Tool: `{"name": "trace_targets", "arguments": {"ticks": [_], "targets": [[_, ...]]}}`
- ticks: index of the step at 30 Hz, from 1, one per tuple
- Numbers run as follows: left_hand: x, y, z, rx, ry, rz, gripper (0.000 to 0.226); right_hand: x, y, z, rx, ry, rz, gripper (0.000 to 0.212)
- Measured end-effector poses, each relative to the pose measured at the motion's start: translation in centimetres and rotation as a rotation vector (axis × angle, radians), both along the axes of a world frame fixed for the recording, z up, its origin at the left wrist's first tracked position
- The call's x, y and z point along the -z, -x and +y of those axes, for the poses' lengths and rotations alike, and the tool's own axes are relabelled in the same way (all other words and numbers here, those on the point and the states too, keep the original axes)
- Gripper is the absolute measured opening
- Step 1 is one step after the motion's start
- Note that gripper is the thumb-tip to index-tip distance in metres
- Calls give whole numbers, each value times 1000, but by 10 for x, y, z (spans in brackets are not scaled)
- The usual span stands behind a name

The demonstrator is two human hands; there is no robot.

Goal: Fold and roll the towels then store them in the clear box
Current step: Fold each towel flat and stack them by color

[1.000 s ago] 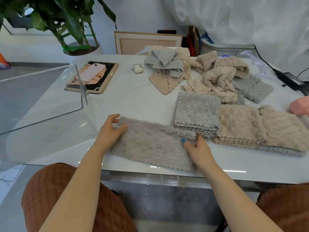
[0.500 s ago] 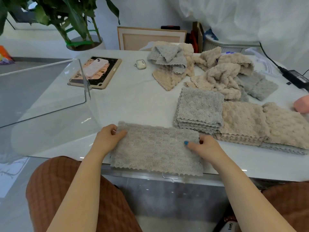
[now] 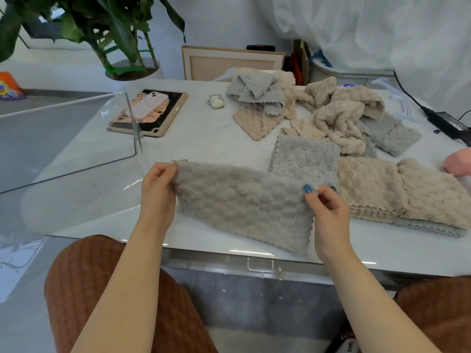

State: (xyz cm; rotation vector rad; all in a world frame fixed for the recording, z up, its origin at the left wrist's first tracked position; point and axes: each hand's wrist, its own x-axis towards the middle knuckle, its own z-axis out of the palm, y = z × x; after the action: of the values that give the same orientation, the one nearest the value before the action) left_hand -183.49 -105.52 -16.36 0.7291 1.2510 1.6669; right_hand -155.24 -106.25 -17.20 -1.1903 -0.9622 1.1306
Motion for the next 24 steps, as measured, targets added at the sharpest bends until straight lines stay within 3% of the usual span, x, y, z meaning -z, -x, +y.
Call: {"name": "trace_targets", "arguments": {"ticks": [2,4,5,6,10,13,16,18,20,22,24], "targets": [[-6,-5,-2,-26,-20,19,15,-10,-7,4,-115,16,85,11],[-13,-9,-8,-37,-17,122,10,-15,-17,9,-267,83,33,50],[-15,-10,-11,-12,-19,168,18,-21,-21,9,-329,121,-4,66],[-18,-9,-15,23,-24,201,27,-23,-26,11,-369,158,-38,69],[-9,0,-18,95,87,313,33,-26,-36,11,-508,276,-217,56],[17,9,-15,132,343,655,25,-11,-27,3,-567,437,-342,42],[38,7,-15,145,462,928,22,6,-18,0,-409,507,-419,24],[40,3,-15,119,419,976,16,11,-15,0,-325,489,-412,23],[41,2,-14,79,393,973,13,17,-14,3,-303,416,-419,36],[44,4,-12,22,374,941,22,21,-13,4,-295,334,-512,48],[45,5,-12,-25,337,957,23,29,-15,7,-266,307,-674,48]]}}
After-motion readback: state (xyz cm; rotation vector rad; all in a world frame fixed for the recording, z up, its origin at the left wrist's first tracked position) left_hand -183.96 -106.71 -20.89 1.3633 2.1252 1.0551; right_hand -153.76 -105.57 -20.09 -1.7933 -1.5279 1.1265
